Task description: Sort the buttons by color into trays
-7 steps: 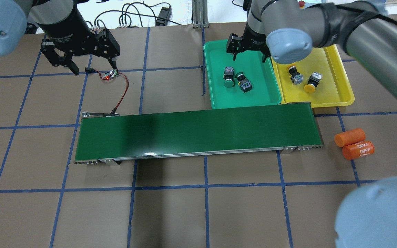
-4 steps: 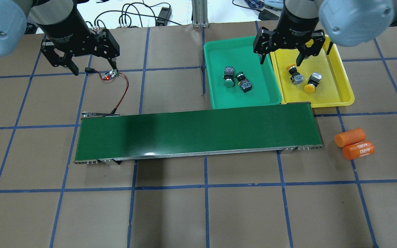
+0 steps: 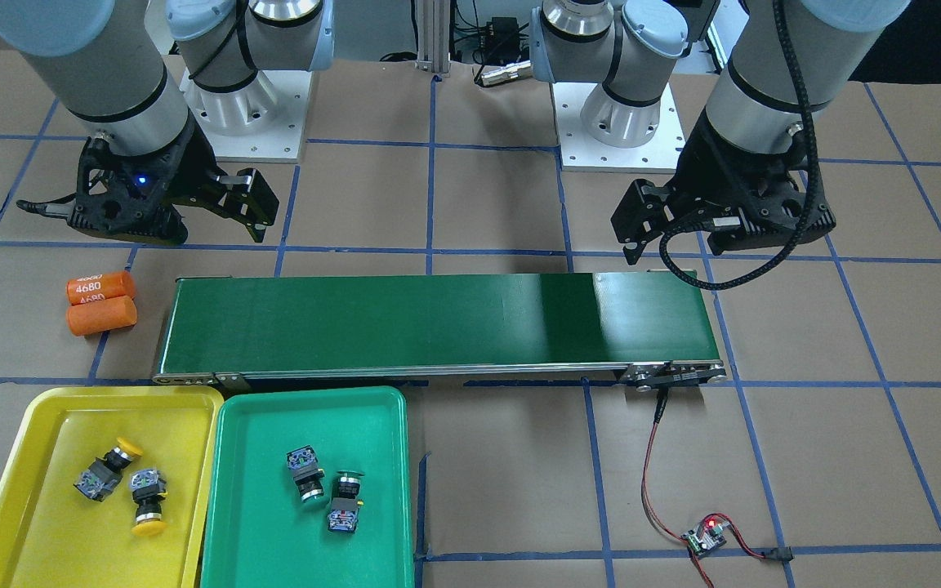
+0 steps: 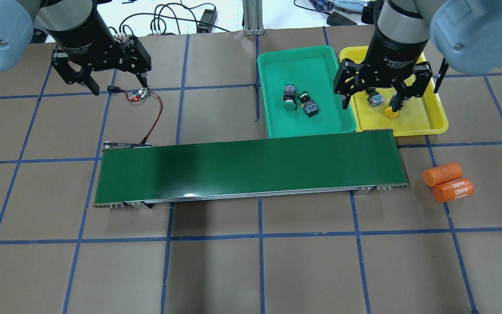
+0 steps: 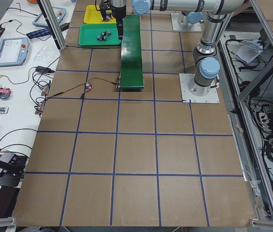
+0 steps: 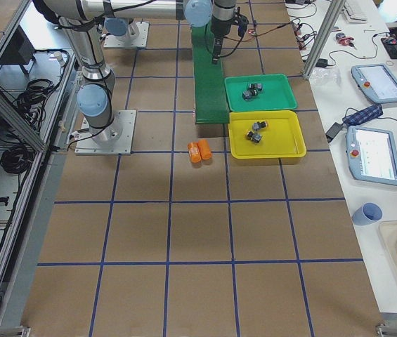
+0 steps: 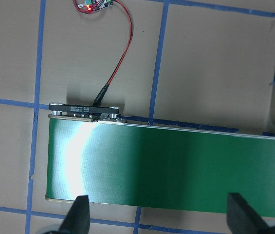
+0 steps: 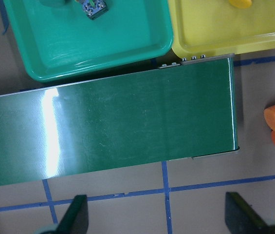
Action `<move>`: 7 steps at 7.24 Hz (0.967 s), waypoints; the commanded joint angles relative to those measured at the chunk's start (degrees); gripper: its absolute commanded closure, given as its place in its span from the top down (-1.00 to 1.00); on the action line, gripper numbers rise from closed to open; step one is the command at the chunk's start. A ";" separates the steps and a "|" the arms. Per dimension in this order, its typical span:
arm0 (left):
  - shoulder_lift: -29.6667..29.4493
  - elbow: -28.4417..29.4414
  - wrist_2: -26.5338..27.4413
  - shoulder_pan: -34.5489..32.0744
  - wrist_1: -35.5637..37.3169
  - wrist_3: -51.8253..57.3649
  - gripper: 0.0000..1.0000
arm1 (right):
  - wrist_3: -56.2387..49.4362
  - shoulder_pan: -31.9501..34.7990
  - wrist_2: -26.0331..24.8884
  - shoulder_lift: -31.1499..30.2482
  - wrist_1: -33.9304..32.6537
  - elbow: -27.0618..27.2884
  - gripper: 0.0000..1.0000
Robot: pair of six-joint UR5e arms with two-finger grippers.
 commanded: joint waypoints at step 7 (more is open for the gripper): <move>-0.60 0.14 0.23 0.09 -0.53 -0.35 1.00 | -0.39 -0.14 -1.95 -3.85 0.58 0.85 1.00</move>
